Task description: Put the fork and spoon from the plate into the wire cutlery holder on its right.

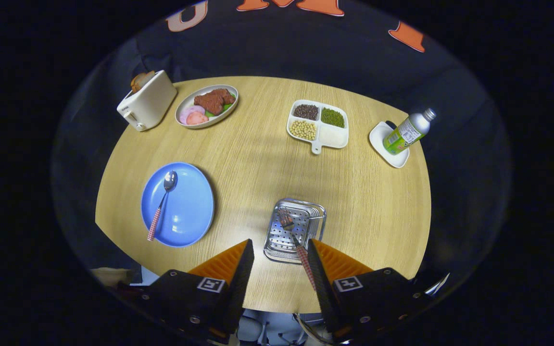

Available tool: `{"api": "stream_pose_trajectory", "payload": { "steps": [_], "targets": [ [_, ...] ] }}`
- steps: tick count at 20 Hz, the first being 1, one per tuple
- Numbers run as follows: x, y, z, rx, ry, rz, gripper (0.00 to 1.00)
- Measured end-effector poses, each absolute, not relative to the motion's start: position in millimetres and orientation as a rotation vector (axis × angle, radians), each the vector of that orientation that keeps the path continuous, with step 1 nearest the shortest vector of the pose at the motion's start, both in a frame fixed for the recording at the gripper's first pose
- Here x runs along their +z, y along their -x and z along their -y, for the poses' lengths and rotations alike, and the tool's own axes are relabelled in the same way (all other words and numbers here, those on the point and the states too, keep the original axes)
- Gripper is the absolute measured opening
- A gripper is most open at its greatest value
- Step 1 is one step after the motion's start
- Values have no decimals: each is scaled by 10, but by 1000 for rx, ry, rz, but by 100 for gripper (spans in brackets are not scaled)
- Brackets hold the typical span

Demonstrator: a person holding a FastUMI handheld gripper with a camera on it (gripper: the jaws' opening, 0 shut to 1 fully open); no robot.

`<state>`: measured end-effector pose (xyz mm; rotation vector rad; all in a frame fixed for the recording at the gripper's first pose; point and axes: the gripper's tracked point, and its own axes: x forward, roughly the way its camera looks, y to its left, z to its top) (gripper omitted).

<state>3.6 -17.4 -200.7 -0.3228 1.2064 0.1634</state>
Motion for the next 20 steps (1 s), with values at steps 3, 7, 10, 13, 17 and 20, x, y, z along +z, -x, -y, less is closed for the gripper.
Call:
{"api": "stream_pose_trajectory", "payload": {
  "steps": [3, 7, 10, 13, 17, 20],
  "targets": [
    [-1895, 33, 14, 155, 281, -1146, 86],
    [-1623, -16, -225, 135, 289, -987, 98],
    [-1383, -38, -623, 139, 235, -848, 98],
    [-1153, -60, -1007, 167, 239, -706, 98],
    [-1120, 48, -1474, 192, 232, -578, 98],
    [-1331, 164, -1784, 200, 179, -550, 98]
  ]
}}
